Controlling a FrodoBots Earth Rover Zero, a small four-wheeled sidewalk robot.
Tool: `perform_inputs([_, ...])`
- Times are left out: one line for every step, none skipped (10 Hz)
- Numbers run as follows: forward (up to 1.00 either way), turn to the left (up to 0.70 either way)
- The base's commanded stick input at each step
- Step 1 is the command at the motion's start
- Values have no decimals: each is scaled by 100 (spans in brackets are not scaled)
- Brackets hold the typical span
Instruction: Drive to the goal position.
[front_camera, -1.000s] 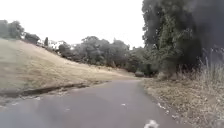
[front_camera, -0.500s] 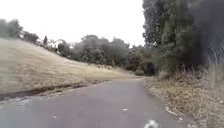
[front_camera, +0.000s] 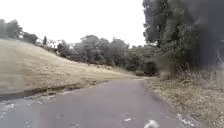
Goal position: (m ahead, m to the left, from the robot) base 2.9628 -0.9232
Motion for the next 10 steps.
perform_inputs([70,0])
perform_inputs([70,0])
perform_inputs([70,0])
perform_inputs([70,0])
perform_inputs([70,0])
perform_inputs([70,0])
perform_inputs([70,0])
perform_inputs([70,0])
perform_inputs([70,0])
perform_inputs([70,0])
